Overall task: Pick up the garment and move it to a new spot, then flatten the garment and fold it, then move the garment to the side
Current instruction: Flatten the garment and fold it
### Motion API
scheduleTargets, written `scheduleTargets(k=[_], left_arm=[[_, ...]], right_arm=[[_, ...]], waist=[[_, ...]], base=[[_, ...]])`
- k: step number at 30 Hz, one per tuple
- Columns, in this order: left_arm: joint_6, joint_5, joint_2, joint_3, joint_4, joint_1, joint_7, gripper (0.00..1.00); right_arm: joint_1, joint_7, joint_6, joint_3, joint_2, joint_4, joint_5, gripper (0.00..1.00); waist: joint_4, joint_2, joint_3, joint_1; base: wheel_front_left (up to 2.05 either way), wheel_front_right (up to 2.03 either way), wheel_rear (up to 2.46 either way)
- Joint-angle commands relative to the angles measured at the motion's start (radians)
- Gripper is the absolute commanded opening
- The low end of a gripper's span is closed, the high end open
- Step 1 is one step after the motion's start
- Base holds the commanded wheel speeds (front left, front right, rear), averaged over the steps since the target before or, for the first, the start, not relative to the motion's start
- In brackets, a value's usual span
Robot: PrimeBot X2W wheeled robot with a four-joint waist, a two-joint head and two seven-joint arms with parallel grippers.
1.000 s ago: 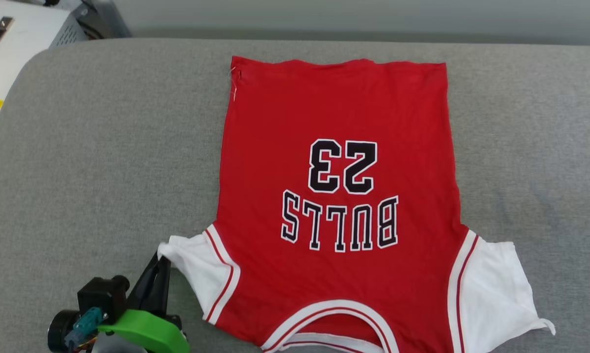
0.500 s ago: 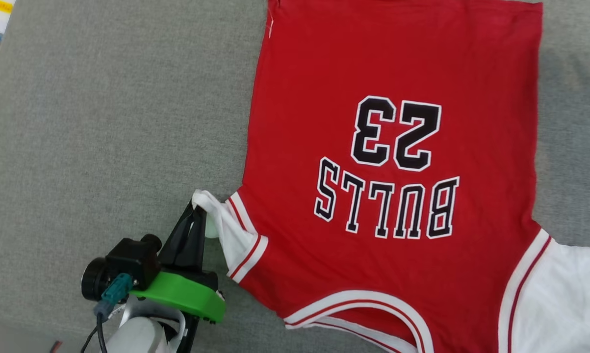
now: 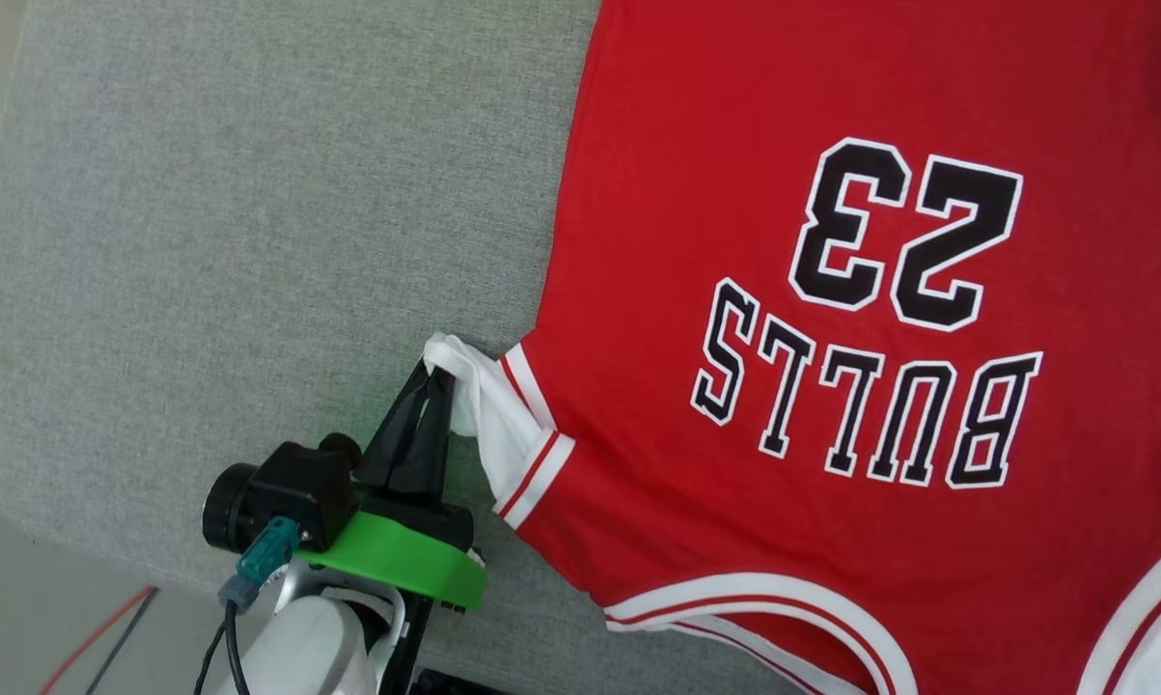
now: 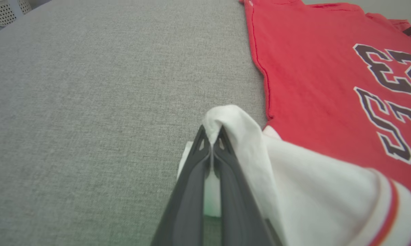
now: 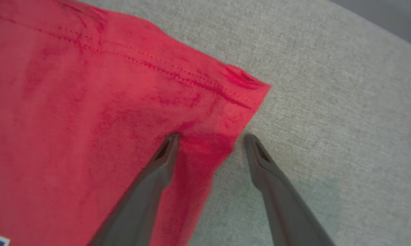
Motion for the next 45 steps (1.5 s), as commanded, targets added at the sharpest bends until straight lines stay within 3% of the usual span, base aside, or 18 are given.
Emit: scheduleTargets(k=[1, 2, 3, 14, 24, 29, 32, 38, 42, 45], left_arm=[[-0.012, 0.019, -0.015, 0.011, 0.006, -0.02, -0.006, 0.0], [-0.015, 0.022, -0.02, 0.015, 0.01, -0.019, -0.006, 0.0], [-0.017, 0.026, -0.022, 0.021, 0.011, -0.018, -0.006, 0.0], [-0.033, 0.04, -0.035, 0.079, 0.048, 0.058, -0.006, 0.0], [-0.016, 0.028, 0.005, 0.132, 0.066, 0.167, -0.005, 0.0], [0.0, 0.017, 0.024, 0.146, 0.054, 0.217, 0.004, 0.0], [0.008, 0.012, 0.033, 0.152, 0.047, 0.242, 0.009, 0.0], [0.014, 0.0, 0.046, 0.16, 0.043, 0.269, 0.017, 0.0], [0.014, -0.005, 0.05, 0.163, 0.048, 0.275, 0.016, 0.0], [0.012, -0.008, 0.047, 0.158, 0.058, 0.27, 0.016, 0.0]], right_arm=[[0.069, 0.017, -0.001, 0.028, 0.005, 0.028, 0.028, 1.0], [0.075, 0.016, -0.001, 0.031, 0.0, 0.027, 0.037, 0.2], [0.078, 0.014, -0.001, 0.034, -0.005, 0.024, 0.041, 0.0], [0.031, -0.215, -0.001, 0.051, -0.019, -0.031, 0.107, 0.0], [0.275, -0.367, -0.001, 0.171, -0.242, -0.267, 0.299, 0.0], [0.511, -0.442, -0.001, 0.136, -0.344, -0.391, 0.372, 0.0], [0.66, -0.476, -0.001, 0.082, -0.372, -0.439, 0.402, 0.0], [0.978, -0.51, -0.001, -0.058, -0.351, -0.512, 0.43, 0.0], [1.183, -0.488, -0.001, -0.115, -0.28, -0.552, 0.416, 0.0], [1.331, -0.479, -0.001, -0.146, -0.189, -0.531, 0.389, 0.0]], waist=[[0.016, 0.0, 0.015, 0.0], [0.014, 0.0, 0.012, 0.0], [0.011, 0.0, 0.008, 0.0], [-0.061, 0.0, -0.14, 0.0], [-0.158, 0.0, -0.308, 0.0], [-0.201, 0.0, -0.36, 0.0], [-0.225, 0.0, -0.381, 0.0], [-0.253, 0.0, -0.396, 0.0], [-0.262, 0.0, -0.4, 0.0], [-0.255, 0.0, -0.401, 0.0]], base=[[0.0, 0.0, 0.0], [0.0, 0.0, 0.0], [0.0, 0.0, 0.0], [0.0, 0.0, 0.0], [0.0, 0.0, 0.0], [0.0, 0.0, 0.0], [0.0, 0.0, 0.0], [0.0, 0.0, 0.0], [0.0, 0.0, 0.0], [0.0, 0.0, 0.0]])
